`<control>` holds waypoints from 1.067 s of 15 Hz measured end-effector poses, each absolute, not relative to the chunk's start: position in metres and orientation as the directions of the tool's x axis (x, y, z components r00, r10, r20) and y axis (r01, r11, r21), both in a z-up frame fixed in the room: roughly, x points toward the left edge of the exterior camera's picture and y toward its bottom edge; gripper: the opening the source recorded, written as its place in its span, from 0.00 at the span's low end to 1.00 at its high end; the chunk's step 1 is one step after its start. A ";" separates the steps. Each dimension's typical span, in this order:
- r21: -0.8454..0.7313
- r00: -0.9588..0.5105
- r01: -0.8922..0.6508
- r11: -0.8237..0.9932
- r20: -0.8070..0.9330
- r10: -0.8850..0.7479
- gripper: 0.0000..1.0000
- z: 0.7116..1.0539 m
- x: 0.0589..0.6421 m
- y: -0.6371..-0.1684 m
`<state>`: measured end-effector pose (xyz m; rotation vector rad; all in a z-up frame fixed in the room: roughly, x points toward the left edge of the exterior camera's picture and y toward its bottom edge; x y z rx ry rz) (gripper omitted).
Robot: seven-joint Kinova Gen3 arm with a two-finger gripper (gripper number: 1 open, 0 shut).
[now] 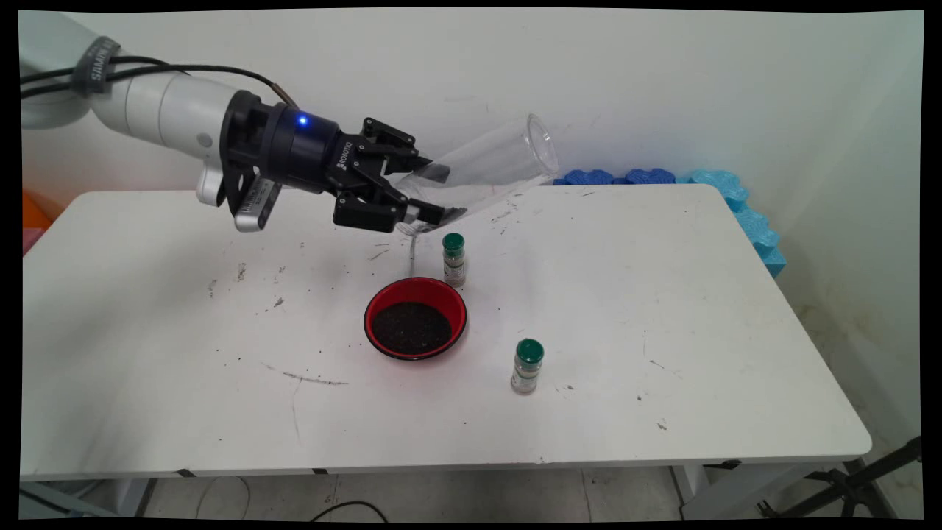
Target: Pour the black seasoning powder in the red bowl
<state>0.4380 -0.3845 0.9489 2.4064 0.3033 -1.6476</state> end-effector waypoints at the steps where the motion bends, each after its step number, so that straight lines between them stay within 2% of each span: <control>1: 0.054 0.351 0.287 -0.956 -0.935 0.053 0.00 0.949 0.438 -0.384; 16: 0.049 0.332 0.300 -0.953 -0.942 0.056 0.00 0.951 0.440 -0.382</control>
